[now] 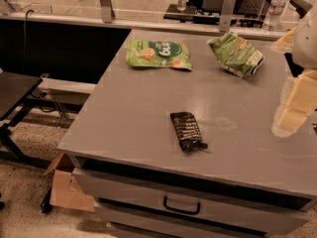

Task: Pick rxbar chocolate

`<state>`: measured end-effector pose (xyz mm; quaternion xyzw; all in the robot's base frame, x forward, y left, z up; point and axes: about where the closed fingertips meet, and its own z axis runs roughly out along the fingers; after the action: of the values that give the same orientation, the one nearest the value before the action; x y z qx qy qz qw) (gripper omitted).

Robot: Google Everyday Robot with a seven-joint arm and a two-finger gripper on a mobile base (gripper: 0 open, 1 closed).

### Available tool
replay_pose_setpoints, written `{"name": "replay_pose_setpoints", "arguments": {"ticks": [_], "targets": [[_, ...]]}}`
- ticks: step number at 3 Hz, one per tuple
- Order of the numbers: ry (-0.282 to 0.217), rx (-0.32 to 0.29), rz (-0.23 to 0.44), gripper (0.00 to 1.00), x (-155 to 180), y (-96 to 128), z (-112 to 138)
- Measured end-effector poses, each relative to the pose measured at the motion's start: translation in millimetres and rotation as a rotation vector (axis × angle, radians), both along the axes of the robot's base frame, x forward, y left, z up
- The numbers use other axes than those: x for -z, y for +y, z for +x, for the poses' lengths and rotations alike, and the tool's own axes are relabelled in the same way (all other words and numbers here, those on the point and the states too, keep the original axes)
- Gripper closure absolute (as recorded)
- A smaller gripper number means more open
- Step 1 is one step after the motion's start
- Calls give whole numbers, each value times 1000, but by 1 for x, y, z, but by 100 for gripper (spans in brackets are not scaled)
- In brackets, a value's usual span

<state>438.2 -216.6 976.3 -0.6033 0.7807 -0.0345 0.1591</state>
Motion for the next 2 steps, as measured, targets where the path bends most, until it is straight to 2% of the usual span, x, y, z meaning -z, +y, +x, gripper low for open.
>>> {"name": "replay_pose_setpoints", "arguments": {"ticks": [1,2], "targets": [[0,0,0,0,0,0,0],[-4,52,29,0,-1,4,-4]]}}
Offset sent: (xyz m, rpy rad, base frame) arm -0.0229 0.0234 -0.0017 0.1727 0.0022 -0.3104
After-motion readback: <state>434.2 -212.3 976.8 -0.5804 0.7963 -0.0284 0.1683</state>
